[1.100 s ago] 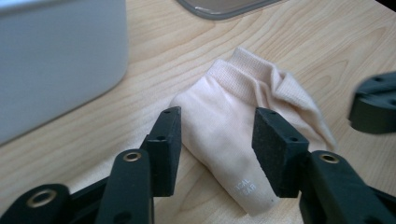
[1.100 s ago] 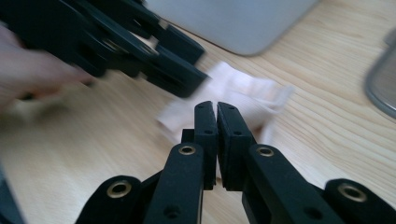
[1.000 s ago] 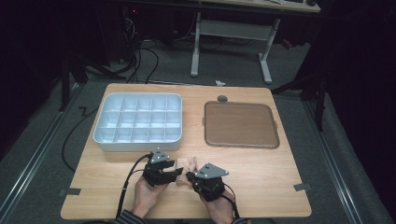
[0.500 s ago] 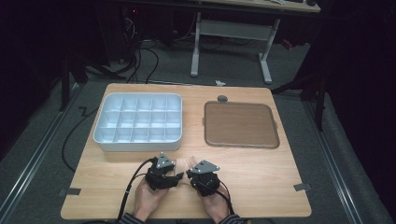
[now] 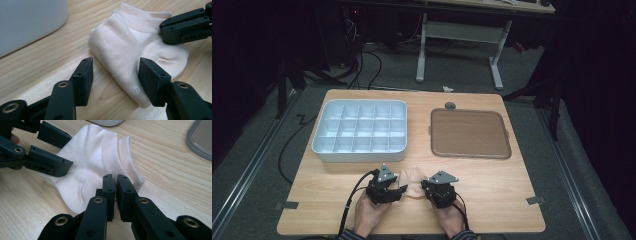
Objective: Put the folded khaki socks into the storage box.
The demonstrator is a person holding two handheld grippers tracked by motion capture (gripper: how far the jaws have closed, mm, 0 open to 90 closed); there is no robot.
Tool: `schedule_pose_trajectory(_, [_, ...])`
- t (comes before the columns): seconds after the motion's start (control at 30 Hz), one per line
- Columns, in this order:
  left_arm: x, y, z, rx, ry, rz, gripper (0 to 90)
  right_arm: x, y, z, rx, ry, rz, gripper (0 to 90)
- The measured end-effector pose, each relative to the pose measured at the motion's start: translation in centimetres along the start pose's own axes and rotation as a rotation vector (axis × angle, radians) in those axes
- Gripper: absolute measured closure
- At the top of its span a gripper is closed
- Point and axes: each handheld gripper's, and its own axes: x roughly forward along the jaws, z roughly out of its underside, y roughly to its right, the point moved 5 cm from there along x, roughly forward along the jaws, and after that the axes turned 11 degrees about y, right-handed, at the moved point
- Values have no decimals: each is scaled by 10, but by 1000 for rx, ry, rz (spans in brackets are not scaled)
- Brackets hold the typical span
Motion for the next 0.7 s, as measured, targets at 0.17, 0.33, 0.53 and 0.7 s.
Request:
schedule_pose_trajectory(0.17, [0, -1, -1, 5, -12, 1, 449, -1, 1, 1, 4, 1, -4, 832])
schedule_pose_trajectory(0.33, [1, -2, -2, -15, -7, 10, 448, -1, 2, 1, -2, -1, -8, 814])
schedule_pose_trajectory(0.53, [-3, -1, -5, -102, 9, 32, 464, -6, 4, -2, 25, 15, -16, 772])
schedule_pose_trajectory(0.7, [-13, -15, -9, -73, 9, 37, 465, -12, 5, -9, 40, 53, -23, 790])
